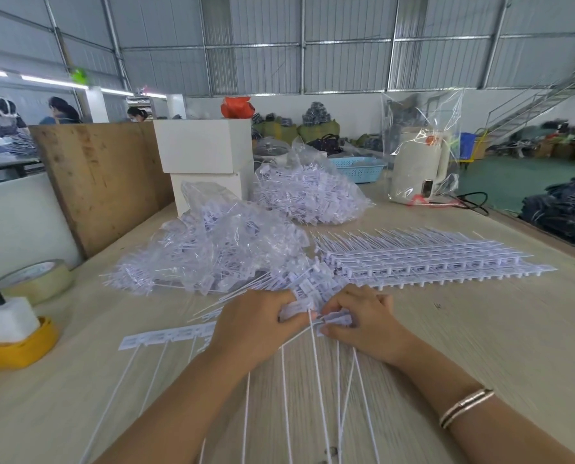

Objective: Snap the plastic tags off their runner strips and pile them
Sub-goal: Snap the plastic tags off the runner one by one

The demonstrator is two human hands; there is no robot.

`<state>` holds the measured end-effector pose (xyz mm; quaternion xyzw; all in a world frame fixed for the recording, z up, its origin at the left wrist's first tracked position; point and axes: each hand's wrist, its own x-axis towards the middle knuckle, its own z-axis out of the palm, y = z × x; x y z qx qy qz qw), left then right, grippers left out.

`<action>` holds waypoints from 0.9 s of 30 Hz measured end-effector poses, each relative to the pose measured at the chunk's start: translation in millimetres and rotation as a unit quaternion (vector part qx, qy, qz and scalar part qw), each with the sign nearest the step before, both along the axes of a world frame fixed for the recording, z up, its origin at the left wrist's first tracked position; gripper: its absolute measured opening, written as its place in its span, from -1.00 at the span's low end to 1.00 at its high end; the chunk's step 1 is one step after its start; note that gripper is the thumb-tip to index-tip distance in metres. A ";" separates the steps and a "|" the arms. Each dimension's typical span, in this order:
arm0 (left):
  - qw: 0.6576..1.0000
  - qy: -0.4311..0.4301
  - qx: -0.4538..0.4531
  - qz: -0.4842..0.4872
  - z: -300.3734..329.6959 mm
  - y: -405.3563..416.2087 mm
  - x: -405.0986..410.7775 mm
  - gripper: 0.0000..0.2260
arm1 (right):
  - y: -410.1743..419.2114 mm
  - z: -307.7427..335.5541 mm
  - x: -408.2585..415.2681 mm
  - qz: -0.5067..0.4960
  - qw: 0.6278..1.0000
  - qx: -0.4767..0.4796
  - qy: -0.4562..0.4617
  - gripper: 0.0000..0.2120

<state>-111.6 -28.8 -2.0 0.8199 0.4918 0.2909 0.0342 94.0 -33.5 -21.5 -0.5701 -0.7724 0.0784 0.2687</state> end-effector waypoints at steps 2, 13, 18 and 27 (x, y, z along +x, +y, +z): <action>1.000 0.019 -0.013 -0.011 1.4 -1.6 0.7 -0.63 | -0.9 1.9 -1.1 -0.006 0.999 0.043 0.010 -0.89; 0.996 0.072 0.037 -0.035 -0.1 -16.2 21.4 -0.68 | -10.0 5.3 -12.5 0.074 0.981 -0.028 0.178 -0.72; 0.996 0.052 0.032 -0.066 1.6 -15.5 15.8 -0.75 | -4.2 3.2 -7.3 0.109 0.955 -0.035 0.274 -0.69; 0.995 0.058 0.016 -0.075 0.7 -11.1 11.4 -0.78 | -7.5 8.0 -3.0 0.095 0.946 -0.080 0.299 -0.68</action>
